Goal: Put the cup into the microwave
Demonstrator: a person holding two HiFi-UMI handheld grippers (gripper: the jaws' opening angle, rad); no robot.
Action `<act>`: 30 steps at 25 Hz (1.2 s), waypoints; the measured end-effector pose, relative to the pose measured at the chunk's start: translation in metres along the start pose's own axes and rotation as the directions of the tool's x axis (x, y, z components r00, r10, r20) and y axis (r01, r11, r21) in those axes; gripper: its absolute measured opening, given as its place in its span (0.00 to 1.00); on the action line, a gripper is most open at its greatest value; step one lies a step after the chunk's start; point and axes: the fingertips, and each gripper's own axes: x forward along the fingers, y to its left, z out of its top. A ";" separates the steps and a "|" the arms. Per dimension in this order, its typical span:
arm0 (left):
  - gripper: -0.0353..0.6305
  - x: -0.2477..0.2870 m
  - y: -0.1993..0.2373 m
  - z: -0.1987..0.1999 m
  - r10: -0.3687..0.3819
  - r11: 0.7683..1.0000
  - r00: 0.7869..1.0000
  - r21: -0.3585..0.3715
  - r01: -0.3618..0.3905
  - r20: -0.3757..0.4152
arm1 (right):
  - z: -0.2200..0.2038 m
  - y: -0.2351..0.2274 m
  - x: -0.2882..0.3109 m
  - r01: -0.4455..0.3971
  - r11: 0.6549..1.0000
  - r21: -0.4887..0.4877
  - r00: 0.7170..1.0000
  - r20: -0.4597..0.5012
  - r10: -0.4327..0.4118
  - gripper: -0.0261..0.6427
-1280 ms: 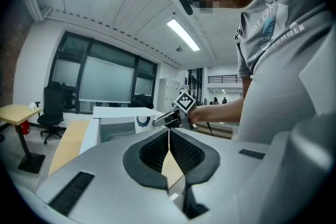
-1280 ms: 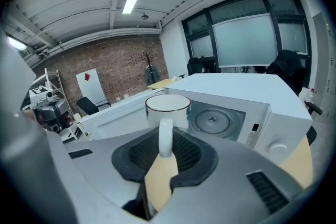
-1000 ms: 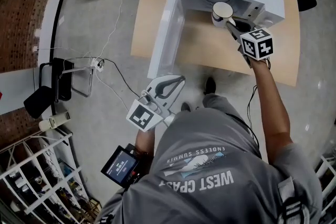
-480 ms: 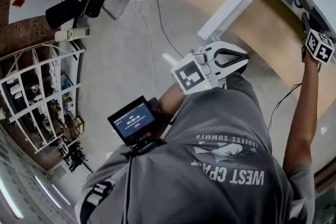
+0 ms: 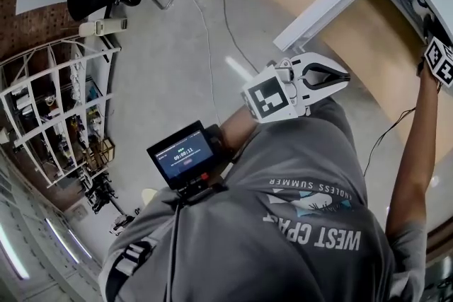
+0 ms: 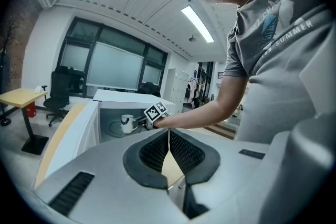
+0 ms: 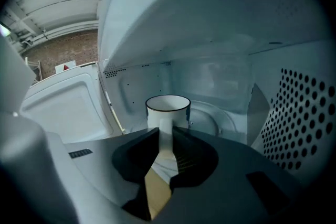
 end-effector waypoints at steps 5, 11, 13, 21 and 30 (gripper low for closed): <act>0.09 -0.003 -0.005 -0.004 -0.002 1.000 1.000 -0.030 0.001 -0.012 | -0.002 -0.005 0.007 0.031 0.999 -0.025 0.997 0.069 -0.029 0.15; 0.09 0.001 -0.008 -0.005 -0.020 1.000 1.000 -0.019 0.020 -0.013 | 0.003 -0.015 0.012 0.071 0.992 -0.100 0.991 0.123 -0.059 0.15; 0.09 0.003 -0.007 -0.002 -0.020 0.999 1.000 -0.029 0.020 -0.010 | 0.006 -0.019 0.014 0.091 0.988 -0.122 0.990 0.123 -0.076 0.15; 0.09 -0.006 -0.015 -0.017 -0.026 0.999 1.000 -0.021 0.025 -0.010 | -0.013 -0.021 0.012 0.147 0.979 -0.139 0.985 0.115 -0.132 0.15; 0.09 -0.013 -0.021 -0.030 -0.022 1.000 0.999 0.002 0.022 -0.029 | -0.028 -0.014 0.022 0.108 0.984 -0.144 0.988 0.126 -0.090 0.15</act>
